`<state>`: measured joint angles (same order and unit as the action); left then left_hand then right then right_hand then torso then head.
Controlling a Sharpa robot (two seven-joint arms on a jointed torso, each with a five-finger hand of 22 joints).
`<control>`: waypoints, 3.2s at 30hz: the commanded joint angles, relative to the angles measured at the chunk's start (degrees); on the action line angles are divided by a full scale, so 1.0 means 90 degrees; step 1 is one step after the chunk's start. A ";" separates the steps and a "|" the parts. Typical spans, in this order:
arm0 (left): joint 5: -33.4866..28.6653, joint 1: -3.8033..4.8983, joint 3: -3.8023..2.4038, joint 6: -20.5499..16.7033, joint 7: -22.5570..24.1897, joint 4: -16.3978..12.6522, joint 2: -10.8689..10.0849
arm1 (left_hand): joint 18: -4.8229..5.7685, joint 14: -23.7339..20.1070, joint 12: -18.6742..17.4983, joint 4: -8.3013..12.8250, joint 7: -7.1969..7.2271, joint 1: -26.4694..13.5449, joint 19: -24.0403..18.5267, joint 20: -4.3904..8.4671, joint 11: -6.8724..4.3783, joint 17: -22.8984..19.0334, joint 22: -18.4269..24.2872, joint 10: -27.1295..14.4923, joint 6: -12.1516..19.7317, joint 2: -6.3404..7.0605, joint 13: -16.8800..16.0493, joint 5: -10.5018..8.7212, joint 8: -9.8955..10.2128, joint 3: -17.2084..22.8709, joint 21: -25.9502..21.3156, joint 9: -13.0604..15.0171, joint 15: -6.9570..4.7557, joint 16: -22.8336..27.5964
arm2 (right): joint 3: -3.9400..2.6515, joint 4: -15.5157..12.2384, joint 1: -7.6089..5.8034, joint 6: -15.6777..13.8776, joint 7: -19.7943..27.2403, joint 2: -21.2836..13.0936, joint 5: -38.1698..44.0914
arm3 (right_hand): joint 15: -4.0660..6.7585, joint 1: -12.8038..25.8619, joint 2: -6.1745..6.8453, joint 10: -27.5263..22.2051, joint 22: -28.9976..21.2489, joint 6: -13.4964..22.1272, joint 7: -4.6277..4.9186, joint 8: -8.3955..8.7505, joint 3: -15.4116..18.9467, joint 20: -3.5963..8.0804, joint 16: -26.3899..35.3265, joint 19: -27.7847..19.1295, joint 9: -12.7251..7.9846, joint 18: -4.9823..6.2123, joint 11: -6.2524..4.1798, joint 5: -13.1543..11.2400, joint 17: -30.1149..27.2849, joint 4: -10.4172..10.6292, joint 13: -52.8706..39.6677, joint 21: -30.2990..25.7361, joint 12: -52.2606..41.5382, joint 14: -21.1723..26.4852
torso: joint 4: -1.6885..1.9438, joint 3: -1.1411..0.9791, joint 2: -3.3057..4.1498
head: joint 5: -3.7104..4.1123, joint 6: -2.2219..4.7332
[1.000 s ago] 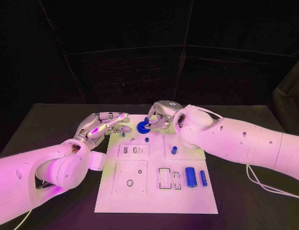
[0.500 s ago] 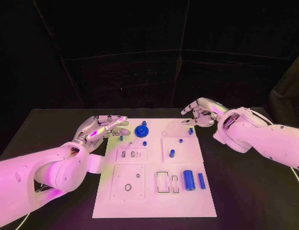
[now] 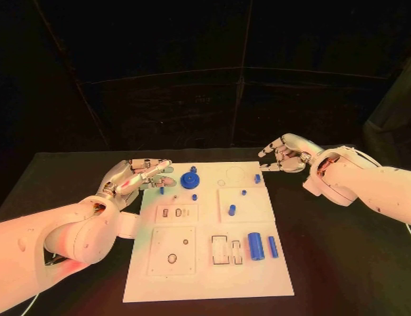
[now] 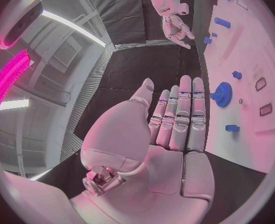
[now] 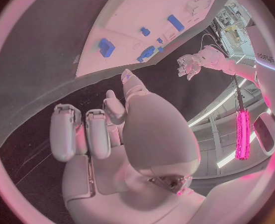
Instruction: Assemble the parts on the task board
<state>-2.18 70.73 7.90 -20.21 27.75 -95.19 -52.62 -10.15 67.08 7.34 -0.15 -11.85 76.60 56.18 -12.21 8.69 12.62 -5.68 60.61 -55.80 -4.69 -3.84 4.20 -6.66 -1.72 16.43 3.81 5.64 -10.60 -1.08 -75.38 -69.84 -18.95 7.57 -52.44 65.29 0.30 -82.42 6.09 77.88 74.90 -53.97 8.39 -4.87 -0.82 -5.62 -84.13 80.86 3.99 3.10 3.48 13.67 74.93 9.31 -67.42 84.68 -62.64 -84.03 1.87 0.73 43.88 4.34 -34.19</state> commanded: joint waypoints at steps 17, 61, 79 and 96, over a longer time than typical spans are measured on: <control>0.0034 0.0000 0.0000 0.0115 0.0018 0.0060 0.0045 | -0.0048 0.0044 -0.0051 0.0047 0.0005 0.0018 0.0060 0.0000 0.0002 0.0014 0.0013 0.0053 -0.0040 -0.0057 -0.0003 0.0000 0.0043 0.0010 -0.0039 -0.0004 0.0009 0.0037 | 0.0001 0.0298 0.0270 0.0352 0.0170 0.0206 -0.0084 | 0.0032 -0.0010 -0.0012 -0.0072 0.0215 0.0117 0.0040 0.0087 0.0073 -0.0022 0.0031 -0.0067 -0.0019 -0.0008 0.0009 0.0019 0.0365 -0.0018 0.0035 -0.0040 0.0080 -0.0370 | 0.0012 0.0029 -0.0010 | 0.0053 -0.0073; 0.0034 -0.0001 0.0001 0.0121 0.0007 0.0087 0.0043 | -0.0047 0.0041 -0.0058 0.0057 0.0004 0.0024 0.0061 0.0000 0.0003 0.0016 0.0016 0.0052 -0.0039 -0.0058 -0.0002 0.0000 0.0048 0.0015 -0.0044 -0.0005 0.0009 0.0046 | 0.0001 0.0611 0.0443 0.0535 0.0124 0.0443 0.0091 | 0.0099 -0.0181 -0.0435 0.0003 0.0304 -0.0427 -0.0059 -0.0147 -0.0077 0.0028 -0.0017 0.0009 0.0039 -0.0026 -0.0081 -0.0168 0.0491 -0.0190 -0.0071 -0.0012 -0.0047 -0.0405 | 0.0021 0.0024 -0.0013 | 0.0068 -0.0144; 0.0034 -0.0001 0.0002 0.0127 -0.0002 0.0083 0.0036 | -0.0047 0.0041 -0.0062 0.0062 0.0002 0.0025 0.0062 0.0000 0.0004 0.0018 0.0018 0.0052 -0.0039 -0.0059 -0.0001 0.0000 0.0050 0.0017 -0.0046 -0.0005 0.0010 0.0051 | 0.0000 0.0595 0.0446 -0.0044 0.0121 0.0451 0.0150 | 0.0225 -0.0384 -0.0911 0.0076 0.0456 -0.0994 -0.0239 -0.0297 -0.0618 0.0144 -0.0074 0.0121 0.0057 -0.0059 -0.0231 -0.0796 0.0620 -0.0408 -0.0160 0.0050 -0.0135 -0.0437 | 0.0022 0.0023 -0.0019 | 0.0079 -0.0162; 0.0034 0.0003 0.0001 0.0112 0.0000 0.0034 -0.0011 | -0.0046 0.0040 -0.0072 0.0073 -0.0002 0.0029 0.0064 0.0001 0.0007 0.0022 0.0023 0.0051 -0.0039 -0.0060 0.0001 -0.0001 0.0057 0.0022 -0.0052 -0.0007 0.0011 0.0062 | -0.0011 -0.1138 0.0394 -0.0775 -0.0946 0.0128 0.0265 | 0.0235 -0.0147 -0.0915 0.0082 0.0593 -0.1006 -0.0239 -0.0230 -0.0839 0.0166 -0.0077 0.0222 0.0030 -0.0091 -0.0233 -0.0587 0.0637 -0.0409 -0.0129 0.0112 -0.0075 -0.0441 | 0.0021 0.0088 -0.0109 | 0.0047 -0.0162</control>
<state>-2.17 70.66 7.96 -19.79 27.61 -94.76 -52.72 -10.16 67.07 7.08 0.17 -11.85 76.82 56.37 -12.01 8.70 12.75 -5.53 60.60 -55.79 -4.90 -3.86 4.20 -6.45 -1.39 16.08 3.81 5.64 -10.37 -1.11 -84.71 -66.11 -23.11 3.59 -51.50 66.59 2.17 -83.76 -1.33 78.51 74.92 -62.12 6.83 -7.07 -7.74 -4.06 -84.65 82.42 4.22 3.11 1.62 8.01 74.94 5.40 -68.72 85.54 -63.58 -84.03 2.04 1.29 43.23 4.86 -35.57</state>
